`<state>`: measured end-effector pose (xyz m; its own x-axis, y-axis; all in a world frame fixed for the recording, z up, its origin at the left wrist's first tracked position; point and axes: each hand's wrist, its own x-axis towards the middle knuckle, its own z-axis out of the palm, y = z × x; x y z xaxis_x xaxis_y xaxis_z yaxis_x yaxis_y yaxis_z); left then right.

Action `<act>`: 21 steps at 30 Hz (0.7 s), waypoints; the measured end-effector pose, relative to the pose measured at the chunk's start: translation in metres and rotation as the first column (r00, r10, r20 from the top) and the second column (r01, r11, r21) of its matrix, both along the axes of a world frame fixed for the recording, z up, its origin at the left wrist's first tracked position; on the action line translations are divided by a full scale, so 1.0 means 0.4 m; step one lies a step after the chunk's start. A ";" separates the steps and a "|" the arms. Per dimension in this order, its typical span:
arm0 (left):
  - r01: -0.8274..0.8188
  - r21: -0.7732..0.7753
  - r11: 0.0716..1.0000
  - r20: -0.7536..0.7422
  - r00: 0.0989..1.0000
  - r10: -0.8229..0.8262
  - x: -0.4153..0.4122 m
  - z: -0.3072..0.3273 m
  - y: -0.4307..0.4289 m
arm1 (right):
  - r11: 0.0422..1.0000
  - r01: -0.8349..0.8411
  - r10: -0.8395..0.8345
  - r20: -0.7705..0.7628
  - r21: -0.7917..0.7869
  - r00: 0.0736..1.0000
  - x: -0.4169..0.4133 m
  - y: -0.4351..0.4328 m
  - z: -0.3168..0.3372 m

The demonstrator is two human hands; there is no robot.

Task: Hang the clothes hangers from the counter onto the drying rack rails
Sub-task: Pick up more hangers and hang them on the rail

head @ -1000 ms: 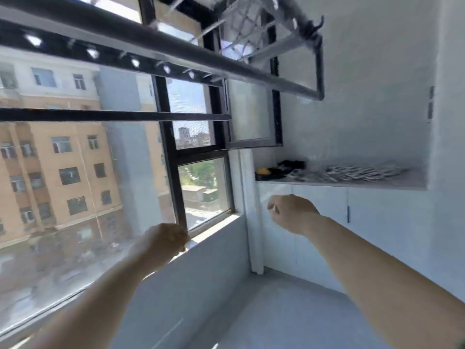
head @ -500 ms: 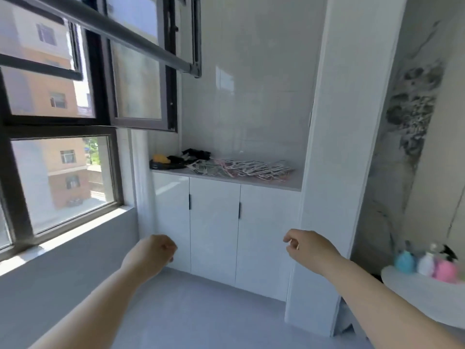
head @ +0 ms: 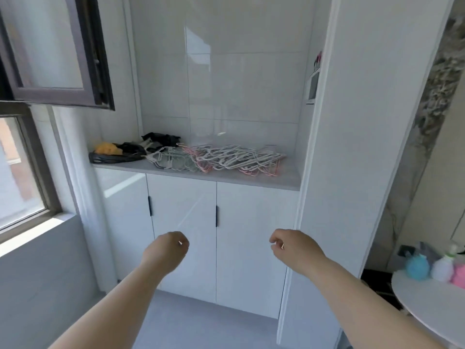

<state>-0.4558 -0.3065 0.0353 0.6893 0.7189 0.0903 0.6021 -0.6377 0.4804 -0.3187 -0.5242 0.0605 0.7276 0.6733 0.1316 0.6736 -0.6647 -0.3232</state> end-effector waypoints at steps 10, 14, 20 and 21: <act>-0.005 0.009 1.000 0.020 1.000 0.005 0.419 -0.033 0.273 | 0.996 0.087 -0.087 0.012 0.011 0.996 0.462 0.259 -0.087; -0.038 0.054 0.998 0.033 0.999 0.036 0.575 -0.059 0.380 | 0.996 0.094 -0.094 0.120 0.006 0.988 0.667 0.401 -0.115; -0.169 0.048 0.984 0.096 0.982 0.164 0.826 -0.022 0.519 | 0.999 -0.034 0.034 0.251 -0.004 0.968 0.948 0.615 -0.117; -0.191 0.042 0.981 0.114 0.976 0.185 0.859 -0.018 0.538 | 0.997 -0.072 0.076 0.218 -0.029 0.973 0.986 0.643 -0.122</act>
